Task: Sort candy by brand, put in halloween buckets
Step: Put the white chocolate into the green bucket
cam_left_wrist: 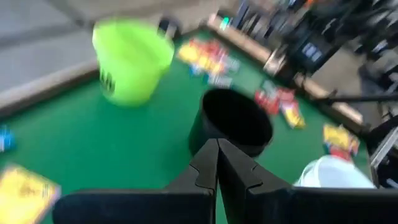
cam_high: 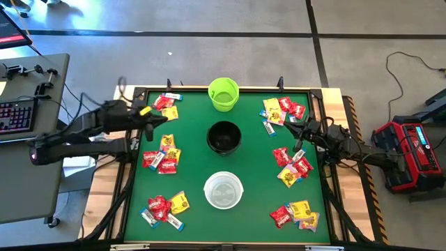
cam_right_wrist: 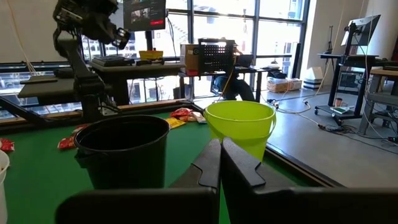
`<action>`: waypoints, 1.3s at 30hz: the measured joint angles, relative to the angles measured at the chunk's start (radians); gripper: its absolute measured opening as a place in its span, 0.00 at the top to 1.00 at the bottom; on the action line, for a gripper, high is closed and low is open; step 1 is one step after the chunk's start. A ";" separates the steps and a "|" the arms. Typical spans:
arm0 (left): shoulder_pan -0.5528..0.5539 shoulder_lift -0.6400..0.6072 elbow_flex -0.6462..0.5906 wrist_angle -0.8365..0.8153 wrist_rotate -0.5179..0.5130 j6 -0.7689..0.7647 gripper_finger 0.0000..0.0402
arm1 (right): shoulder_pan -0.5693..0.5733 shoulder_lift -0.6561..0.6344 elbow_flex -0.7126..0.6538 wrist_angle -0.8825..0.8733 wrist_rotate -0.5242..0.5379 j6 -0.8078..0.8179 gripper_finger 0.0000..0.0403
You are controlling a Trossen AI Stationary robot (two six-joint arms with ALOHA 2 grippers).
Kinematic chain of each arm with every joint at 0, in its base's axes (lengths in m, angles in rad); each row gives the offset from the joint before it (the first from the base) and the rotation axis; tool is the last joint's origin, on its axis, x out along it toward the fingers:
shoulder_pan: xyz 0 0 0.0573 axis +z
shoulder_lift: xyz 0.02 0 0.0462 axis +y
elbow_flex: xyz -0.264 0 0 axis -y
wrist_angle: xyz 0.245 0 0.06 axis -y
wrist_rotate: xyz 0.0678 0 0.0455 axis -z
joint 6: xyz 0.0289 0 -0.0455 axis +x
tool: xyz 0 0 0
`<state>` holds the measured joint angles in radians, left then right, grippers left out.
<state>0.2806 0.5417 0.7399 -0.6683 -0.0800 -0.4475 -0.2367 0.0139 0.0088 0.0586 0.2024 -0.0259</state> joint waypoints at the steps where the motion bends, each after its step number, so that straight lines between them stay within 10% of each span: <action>1: 0.000 0.027 0.006 -0.027 0.006 -0.030 1.00 | 0.000 0.000 0.000 -0.001 0.000 0.000 1.00; 19: -0.035 0.495 0.007 -0.343 0.043 -0.231 0.78 | 0.000 0.000 0.000 -0.010 0.000 0.000 1.00; 39: -0.173 0.641 -0.065 -0.425 0.069 -0.494 0.46 | 0.000 0.000 0.000 -0.010 0.000 0.000 1.00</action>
<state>0.1074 1.1827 0.6748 -1.0930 -0.0113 -0.9418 -0.2367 0.0139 0.0086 0.0483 0.2020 -0.0261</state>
